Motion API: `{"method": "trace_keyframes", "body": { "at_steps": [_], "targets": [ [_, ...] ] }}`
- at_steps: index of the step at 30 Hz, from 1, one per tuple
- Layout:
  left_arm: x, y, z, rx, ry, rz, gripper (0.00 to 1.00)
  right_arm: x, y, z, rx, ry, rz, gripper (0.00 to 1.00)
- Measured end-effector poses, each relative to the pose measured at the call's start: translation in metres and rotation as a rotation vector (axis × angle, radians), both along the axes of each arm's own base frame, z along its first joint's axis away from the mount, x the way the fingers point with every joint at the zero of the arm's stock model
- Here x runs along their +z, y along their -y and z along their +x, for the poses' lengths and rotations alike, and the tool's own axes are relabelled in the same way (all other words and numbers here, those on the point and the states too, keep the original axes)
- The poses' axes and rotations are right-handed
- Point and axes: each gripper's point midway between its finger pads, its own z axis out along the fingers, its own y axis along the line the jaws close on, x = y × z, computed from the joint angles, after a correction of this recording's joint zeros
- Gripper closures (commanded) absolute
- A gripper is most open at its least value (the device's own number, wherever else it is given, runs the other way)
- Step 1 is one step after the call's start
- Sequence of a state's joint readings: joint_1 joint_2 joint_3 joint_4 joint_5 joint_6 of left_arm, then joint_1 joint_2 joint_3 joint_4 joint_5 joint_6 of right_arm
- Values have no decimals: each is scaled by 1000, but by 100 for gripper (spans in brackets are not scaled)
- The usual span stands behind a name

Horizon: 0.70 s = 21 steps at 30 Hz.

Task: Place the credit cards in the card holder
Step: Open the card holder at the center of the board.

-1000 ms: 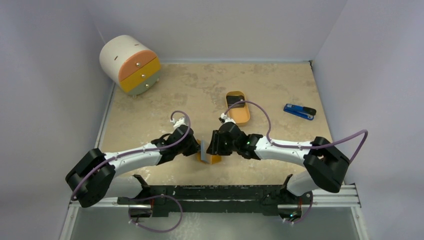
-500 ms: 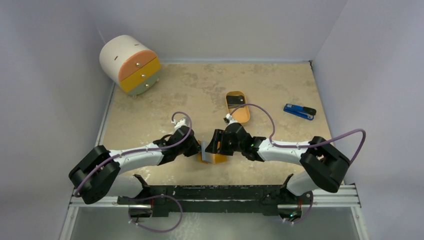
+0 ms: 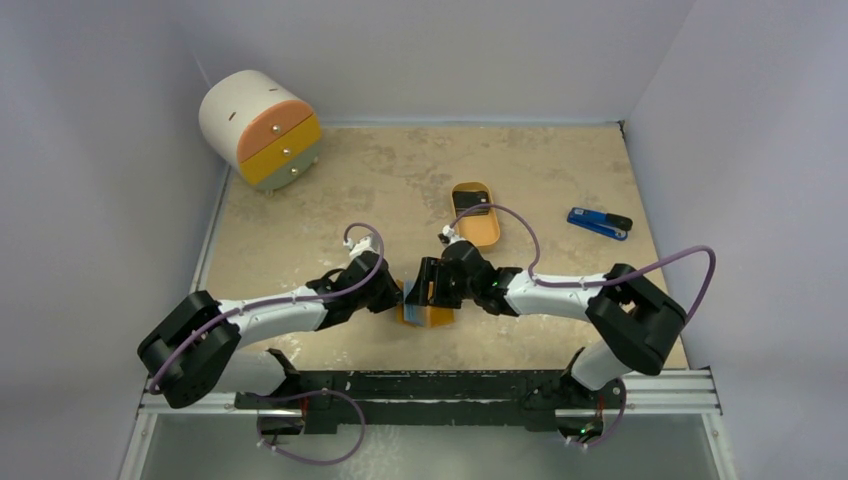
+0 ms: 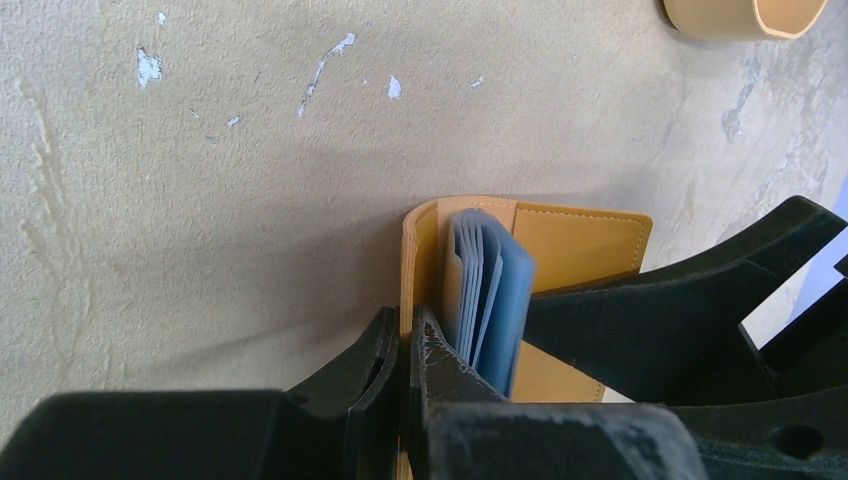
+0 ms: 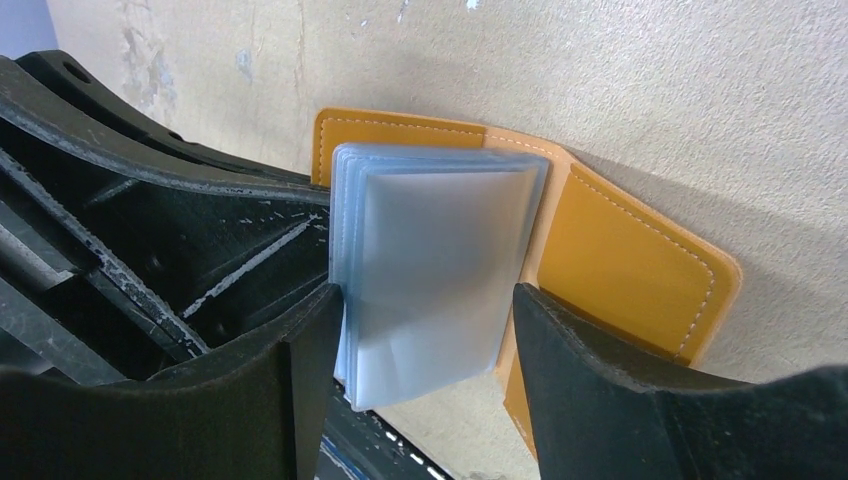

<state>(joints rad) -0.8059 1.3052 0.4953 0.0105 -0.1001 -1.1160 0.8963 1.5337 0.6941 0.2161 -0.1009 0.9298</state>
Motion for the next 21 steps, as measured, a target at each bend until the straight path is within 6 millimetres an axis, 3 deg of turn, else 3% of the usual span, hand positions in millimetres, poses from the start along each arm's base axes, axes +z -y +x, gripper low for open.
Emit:
{"method": "trace_keyframes", "body": {
  "at_steps": [8,15,21],
  "targets": [
    [0,0,0,-1,0,0,100,-2,2,-1,11,0,-23,31],
    [-1,-1,-1,-1,-3,3,100,-4,2,0,18,-4,-41,50],
    [1,0,-1,-1,0,1,100,-17,16,-3,-11,-25,-110,63]
  ]
}}
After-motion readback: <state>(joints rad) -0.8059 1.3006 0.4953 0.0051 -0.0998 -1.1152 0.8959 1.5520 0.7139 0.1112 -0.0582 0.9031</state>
